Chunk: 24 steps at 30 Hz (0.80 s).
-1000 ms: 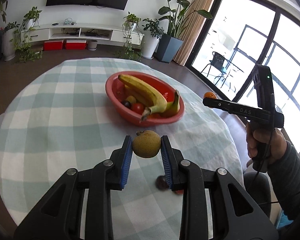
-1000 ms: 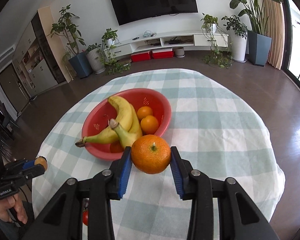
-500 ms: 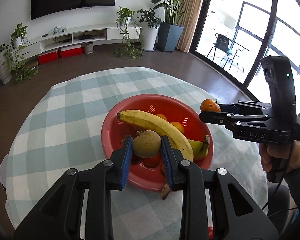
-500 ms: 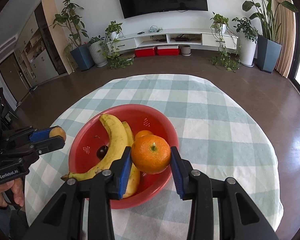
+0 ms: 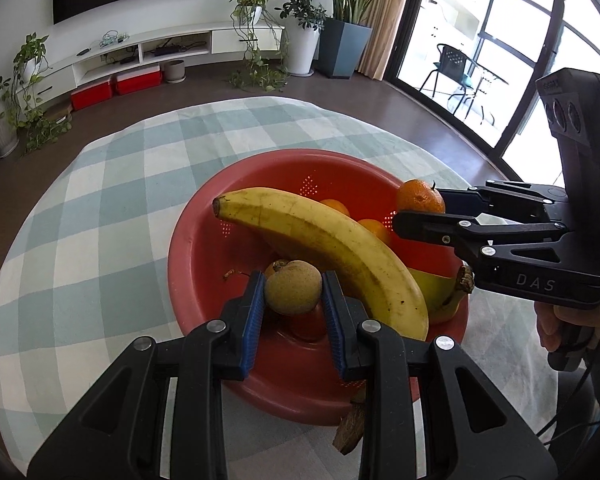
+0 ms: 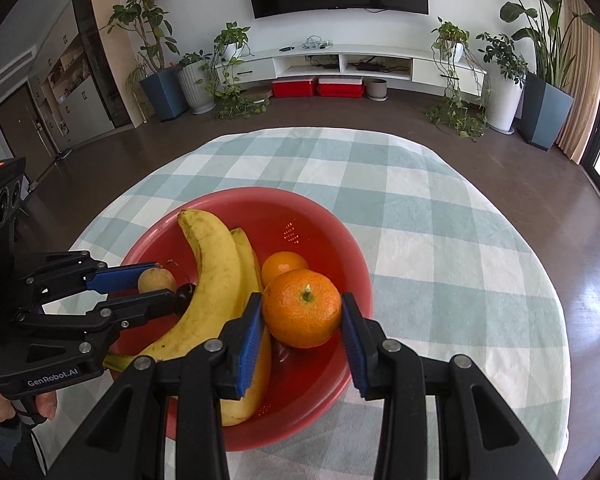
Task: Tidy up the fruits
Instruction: 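Carry the brown fruit and orange over the red bowl with both grippers, then open both grippers to drop the brown fruit and orange into the bowl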
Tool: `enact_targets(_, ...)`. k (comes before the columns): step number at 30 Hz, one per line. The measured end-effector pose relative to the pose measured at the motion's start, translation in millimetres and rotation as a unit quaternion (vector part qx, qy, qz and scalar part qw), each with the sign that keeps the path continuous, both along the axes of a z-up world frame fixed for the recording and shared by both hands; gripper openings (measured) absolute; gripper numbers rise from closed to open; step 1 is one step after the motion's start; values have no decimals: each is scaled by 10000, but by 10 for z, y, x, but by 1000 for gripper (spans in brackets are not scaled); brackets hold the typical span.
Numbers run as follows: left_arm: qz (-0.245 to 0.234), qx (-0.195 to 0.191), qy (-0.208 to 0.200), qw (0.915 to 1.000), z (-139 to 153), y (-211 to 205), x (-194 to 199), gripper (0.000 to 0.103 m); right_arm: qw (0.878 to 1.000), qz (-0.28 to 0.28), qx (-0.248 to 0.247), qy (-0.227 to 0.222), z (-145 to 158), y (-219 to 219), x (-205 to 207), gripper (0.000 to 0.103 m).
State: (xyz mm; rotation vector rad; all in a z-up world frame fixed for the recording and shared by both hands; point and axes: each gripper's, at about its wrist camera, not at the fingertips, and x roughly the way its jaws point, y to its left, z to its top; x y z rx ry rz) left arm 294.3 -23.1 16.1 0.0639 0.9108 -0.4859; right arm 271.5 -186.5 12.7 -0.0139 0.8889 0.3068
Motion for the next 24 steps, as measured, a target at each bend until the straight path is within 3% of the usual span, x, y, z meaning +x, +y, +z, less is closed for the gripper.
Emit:
enact_targets(14,22,53,77,10000,-90,-26,15,27,10000,54,-49,51,-3,23,-9,42)
enact_targets(15,21,47,78,10000,-91,-26,15,29,10000,49,-48,52,-2,26,-12,42)
enact_targets(18,56,100,2,9999,-68,-35,-4,48,10000,52,-57,47,0,28,-12,42)
enact_targets(24,94,91,-46,9999,-21,-31,-47,54,10000,33,-61,14,11,21,-40,42)
